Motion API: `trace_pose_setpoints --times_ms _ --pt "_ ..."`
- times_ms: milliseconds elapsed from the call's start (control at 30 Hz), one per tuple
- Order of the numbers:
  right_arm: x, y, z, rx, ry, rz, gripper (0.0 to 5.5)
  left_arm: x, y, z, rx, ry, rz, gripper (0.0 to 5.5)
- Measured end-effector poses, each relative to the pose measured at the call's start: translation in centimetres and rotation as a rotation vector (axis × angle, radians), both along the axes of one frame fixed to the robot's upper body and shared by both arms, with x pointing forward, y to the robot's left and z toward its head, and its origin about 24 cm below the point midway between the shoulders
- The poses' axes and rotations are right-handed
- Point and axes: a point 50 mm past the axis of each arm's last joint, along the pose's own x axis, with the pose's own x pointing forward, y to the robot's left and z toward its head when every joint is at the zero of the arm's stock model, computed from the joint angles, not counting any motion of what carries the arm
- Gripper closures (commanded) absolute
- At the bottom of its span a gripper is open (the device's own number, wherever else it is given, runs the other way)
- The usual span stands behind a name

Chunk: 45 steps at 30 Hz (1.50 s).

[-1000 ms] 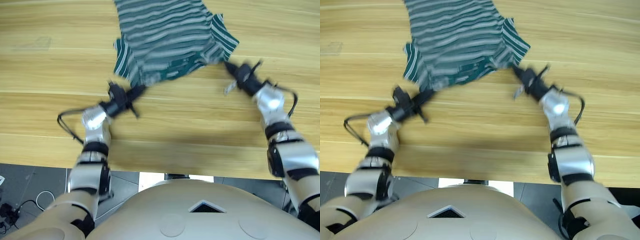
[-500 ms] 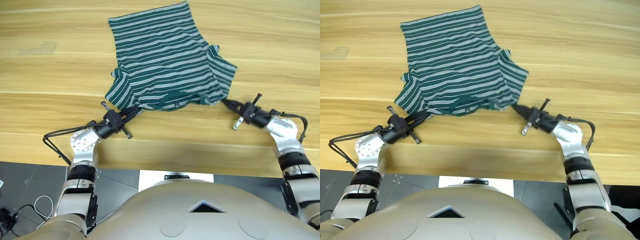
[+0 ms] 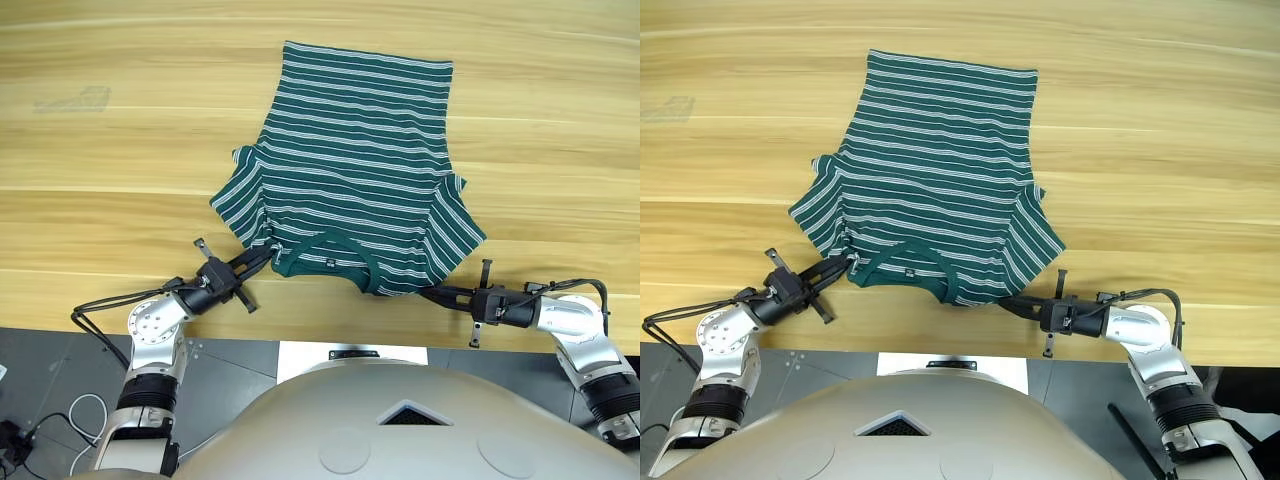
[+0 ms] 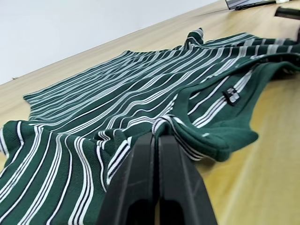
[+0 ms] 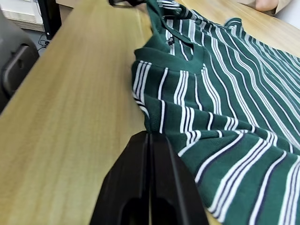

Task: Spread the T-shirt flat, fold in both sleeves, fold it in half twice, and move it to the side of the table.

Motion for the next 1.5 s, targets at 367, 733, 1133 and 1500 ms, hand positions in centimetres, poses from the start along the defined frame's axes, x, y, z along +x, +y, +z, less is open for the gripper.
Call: trace_pose_setpoints --times_ms 367,733,1133,1500 --pt "3.1 -2.2 0.1 -0.055 -0.095 -0.154 3.39 -1.3 2.6 0.4 0.012 0.055 0.072 3.5" --pt "2.8 -5.7 0.5 -0.082 -0.069 -0.163 2.84 -2.1 4.0 0.5 -0.041 0.034 0.228 2.39" --pt "6.3 -3.9 1.4 0.258 -0.087 -0.368 2.84 5.9 -0.9 2.0 -0.44 -0.022 0.417 2.39" --pt "10.7 6.3 0.2 0.166 -0.111 -0.318 2.84 11.6 -5.4 0.5 -0.231 0.185 0.53 2.39"
